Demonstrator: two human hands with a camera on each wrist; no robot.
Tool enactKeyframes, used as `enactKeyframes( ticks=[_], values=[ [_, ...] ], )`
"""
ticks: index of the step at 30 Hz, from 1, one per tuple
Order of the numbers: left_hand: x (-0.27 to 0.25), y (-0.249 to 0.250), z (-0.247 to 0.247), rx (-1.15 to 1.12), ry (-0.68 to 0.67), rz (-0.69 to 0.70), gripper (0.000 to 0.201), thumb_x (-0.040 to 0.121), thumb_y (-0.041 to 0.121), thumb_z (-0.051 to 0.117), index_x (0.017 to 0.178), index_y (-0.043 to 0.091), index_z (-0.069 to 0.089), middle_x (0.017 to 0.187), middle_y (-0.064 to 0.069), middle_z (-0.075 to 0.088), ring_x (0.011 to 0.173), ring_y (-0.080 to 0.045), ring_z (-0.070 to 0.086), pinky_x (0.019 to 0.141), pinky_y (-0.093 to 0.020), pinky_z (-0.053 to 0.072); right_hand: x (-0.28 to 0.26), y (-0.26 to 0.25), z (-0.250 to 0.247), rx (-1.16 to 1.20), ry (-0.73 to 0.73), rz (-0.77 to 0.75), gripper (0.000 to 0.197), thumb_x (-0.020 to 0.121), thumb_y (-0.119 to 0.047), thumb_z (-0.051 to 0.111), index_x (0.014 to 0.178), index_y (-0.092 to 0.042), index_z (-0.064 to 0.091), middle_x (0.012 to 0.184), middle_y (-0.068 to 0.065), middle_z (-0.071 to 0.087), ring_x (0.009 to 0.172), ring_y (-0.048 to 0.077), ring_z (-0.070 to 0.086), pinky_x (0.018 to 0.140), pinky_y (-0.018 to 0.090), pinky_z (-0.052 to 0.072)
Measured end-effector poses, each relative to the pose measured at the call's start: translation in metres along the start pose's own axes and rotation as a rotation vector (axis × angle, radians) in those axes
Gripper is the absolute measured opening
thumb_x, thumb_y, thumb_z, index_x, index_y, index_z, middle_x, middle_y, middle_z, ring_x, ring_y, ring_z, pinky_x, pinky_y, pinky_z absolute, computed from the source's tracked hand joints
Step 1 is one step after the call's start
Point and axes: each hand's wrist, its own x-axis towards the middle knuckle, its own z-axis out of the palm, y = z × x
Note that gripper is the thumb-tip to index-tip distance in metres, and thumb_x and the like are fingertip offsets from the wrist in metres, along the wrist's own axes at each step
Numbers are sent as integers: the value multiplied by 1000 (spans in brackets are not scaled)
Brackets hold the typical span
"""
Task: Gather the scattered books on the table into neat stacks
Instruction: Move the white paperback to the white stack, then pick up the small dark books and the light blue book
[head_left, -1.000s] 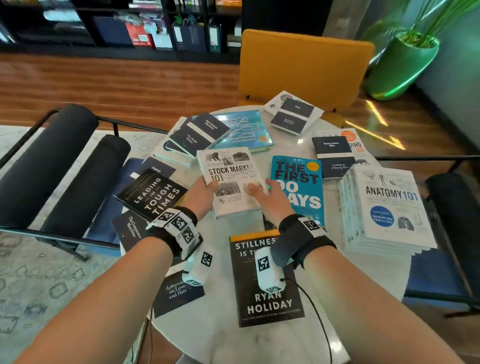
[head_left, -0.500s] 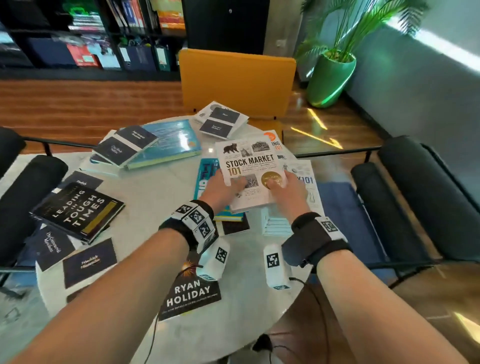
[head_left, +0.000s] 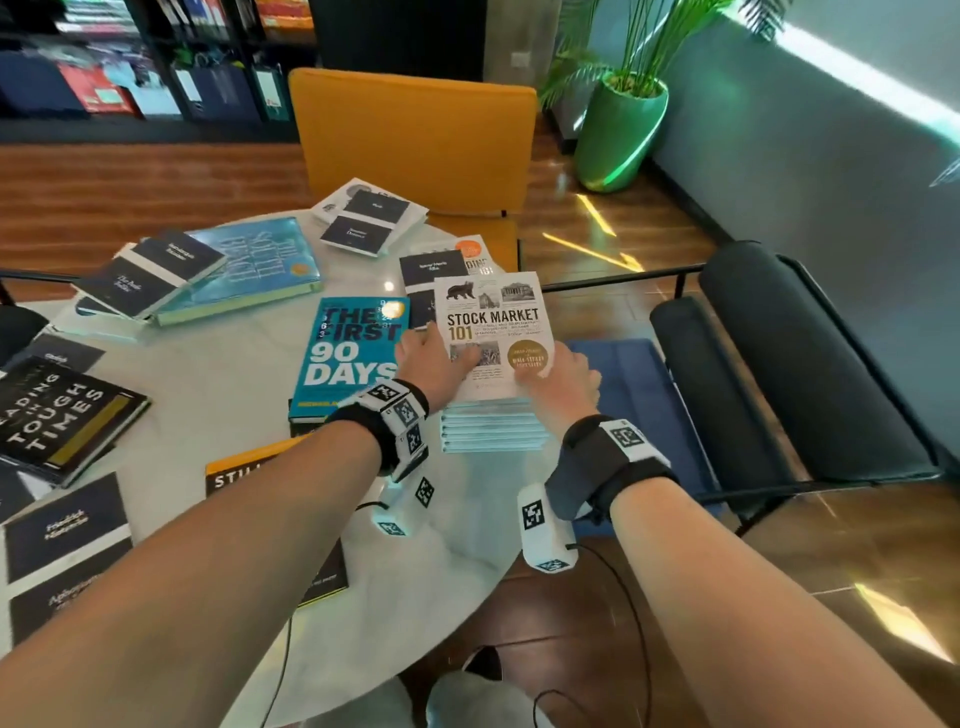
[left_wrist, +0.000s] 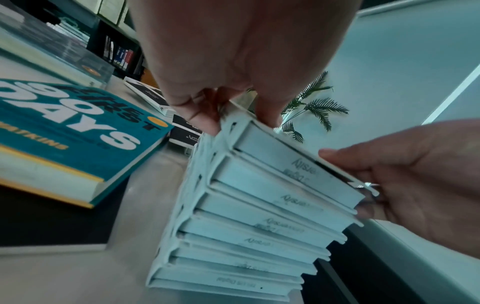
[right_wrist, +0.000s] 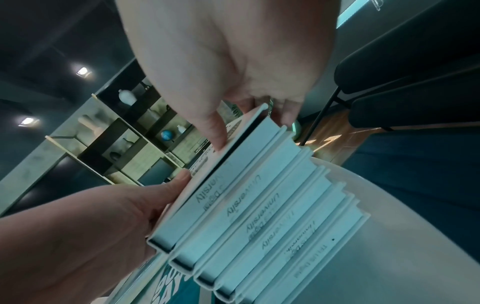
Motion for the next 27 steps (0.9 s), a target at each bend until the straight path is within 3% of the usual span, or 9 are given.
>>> enactKeyframes(
  ticks=[3, 6, 8, 10, 13, 16, 24, 27],
  values=[
    [-1, -8, 2, -22, 23, 26, 75, 93, 51, 50, 147, 5, 24, 140, -19, 39, 130, -35, 35, 109, -47, 29, -1, 6, 4, 16, -54, -83, 48, 75, -43, 55, 119, -27, 48, 116, 5, 57, 114, 31, 44, 80, 35, 25],
    [-9, -15, 0, -94, 20, 195, 77, 83, 51, 64, 144, 20, 29, 128, 5, 51, 120, -19, 46, 109, -46, 35, -8, 13, -3, -9, -104, -166, 62, 65, -37, 63, 123, -37, 41, 117, -1, 56, 114, 27, 44, 82, 34, 24],
    [-18, -20, -3, -33, -27, 256, 94, 68, 56, 77, 144, 28, 29, 134, 2, 52, 124, -24, 44, 110, -48, 34, -12, 19, -7, -98, -186, -211, 71, 70, -26, 64, 135, -36, 36, 126, -1, 48, 120, 28, 36, 86, 28, 20],
    [-25, -18, -3, 97, -46, 268, 110, 63, 46, 84, 150, 22, 22, 144, -3, 43, 129, -29, 36, 111, -45, 29, -11, 23, -7, -153, -191, -245, 76, 75, -17, 61, 142, -33, 30, 131, 1, 44, 122, 30, 33, 86, 25, 18],
    [-27, -15, -3, 178, -32, 272, 111, 66, 39, 85, 152, 16, 18, 147, -4, 39, 128, -30, 34, 110, -44, 29, -11, 25, -9, -189, -160, -262, 75, 80, -15, 59, 147, -30, 28, 135, 2, 44, 123, 31, 32, 89, 27, 25],
    [-29, -15, -3, 221, -40, 278, 107, 69, 40, 82, 151, 15, 19, 147, -3, 40, 124, -29, 37, 107, -43, 32, -14, 26, -14, -227, -156, -267, 73, 86, -19, 61, 149, -28, 26, 138, 5, 44, 123, 29, 30, 100, 34, 32],
    [-30, -23, 0, 153, -28, 291, 108, 72, 39, 80, 153, 17, 13, 148, -3, 39, 127, -28, 35, 109, -42, 29, -24, 21, -17, -150, -103, -246, 70, 84, -13, 61, 147, -27, 34, 133, 2, 52, 125, 25, 30, 99, 34, 37],
    [-31, -33, -1, 6, -69, 274, 115, 69, 47, 81, 154, 25, 6, 139, -7, 46, 128, -27, 39, 107, -42, 34, -30, 4, -18, -350, -62, -221, 67, 78, -15, 56, 142, -22, 38, 143, 11, 39, 128, 32, 25, 105, 38, 32]
  ],
)
